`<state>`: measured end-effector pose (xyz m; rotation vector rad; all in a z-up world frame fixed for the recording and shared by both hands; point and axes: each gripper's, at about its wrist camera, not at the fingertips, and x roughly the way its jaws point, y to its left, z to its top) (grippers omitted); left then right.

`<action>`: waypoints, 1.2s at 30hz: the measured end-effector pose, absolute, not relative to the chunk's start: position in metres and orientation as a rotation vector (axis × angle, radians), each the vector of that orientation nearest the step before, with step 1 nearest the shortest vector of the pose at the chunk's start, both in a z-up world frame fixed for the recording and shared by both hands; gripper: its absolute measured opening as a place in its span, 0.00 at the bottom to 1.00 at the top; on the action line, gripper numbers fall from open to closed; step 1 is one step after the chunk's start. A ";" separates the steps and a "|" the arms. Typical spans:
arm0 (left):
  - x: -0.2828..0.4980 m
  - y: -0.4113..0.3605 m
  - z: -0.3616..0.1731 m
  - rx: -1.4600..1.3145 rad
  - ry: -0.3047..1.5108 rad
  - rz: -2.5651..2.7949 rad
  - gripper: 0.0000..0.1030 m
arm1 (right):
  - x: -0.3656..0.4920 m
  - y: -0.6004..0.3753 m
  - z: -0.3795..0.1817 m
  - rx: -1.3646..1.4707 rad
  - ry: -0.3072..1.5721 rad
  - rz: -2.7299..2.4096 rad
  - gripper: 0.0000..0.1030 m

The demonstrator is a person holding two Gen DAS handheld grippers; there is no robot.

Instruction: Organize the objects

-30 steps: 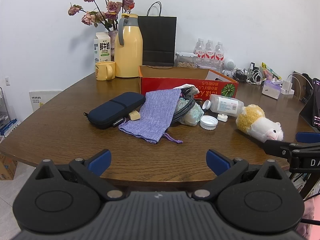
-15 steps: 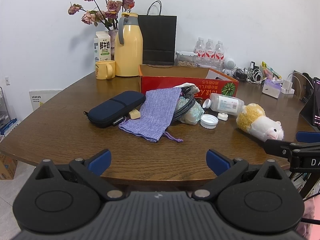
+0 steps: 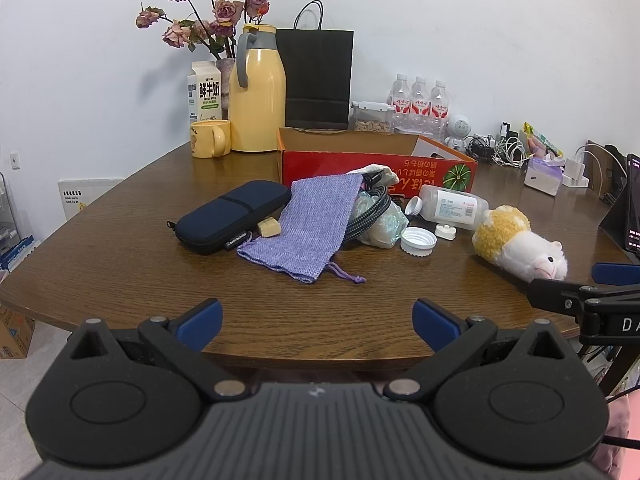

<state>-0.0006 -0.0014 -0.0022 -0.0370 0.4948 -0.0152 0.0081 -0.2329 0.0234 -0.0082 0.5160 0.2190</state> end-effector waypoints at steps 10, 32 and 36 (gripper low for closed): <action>0.012 0.006 0.000 -0.009 0.461 0.011 1.00 | 0.026 -0.245 0.027 -0.070 0.482 0.189 1.00; 0.145 0.082 -0.001 0.114 0.558 0.075 1.00 | 0.151 -0.267 -0.005 -0.050 0.709 0.364 0.50; 0.163 0.090 -0.004 0.097 0.574 0.036 1.00 | 0.142 -0.267 0.008 -0.056 0.649 0.343 0.49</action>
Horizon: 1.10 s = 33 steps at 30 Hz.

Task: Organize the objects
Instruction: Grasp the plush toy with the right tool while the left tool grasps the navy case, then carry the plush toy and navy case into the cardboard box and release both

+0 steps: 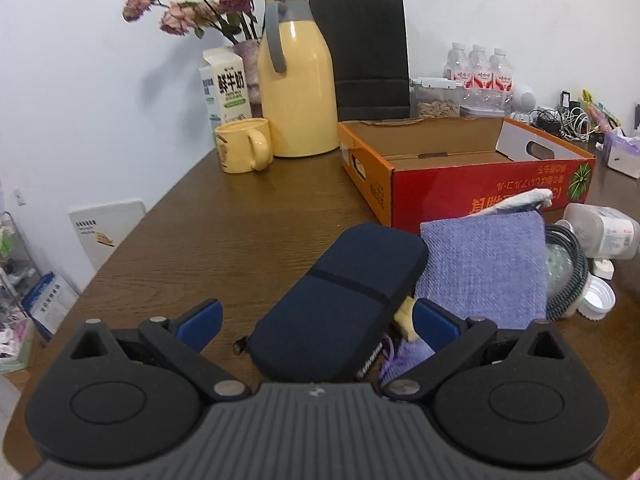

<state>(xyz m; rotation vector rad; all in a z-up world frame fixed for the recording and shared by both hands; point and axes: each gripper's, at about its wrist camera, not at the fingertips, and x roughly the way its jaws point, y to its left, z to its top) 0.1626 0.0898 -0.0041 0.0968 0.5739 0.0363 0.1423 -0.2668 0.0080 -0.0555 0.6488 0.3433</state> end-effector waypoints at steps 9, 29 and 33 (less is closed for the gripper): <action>0.198 0.100 -0.013 0.123 0.643 -0.083 1.00 | 0.158 -0.254 0.028 -0.076 0.612 0.324 0.49; 0.219 0.126 -0.021 -0.055 0.690 -0.256 0.71 | 0.192 -0.209 0.038 -0.101 0.622 0.400 0.50; 0.210 0.122 -0.015 -0.049 0.666 -0.214 0.67 | 0.196 -0.209 0.038 -0.097 0.620 0.417 0.50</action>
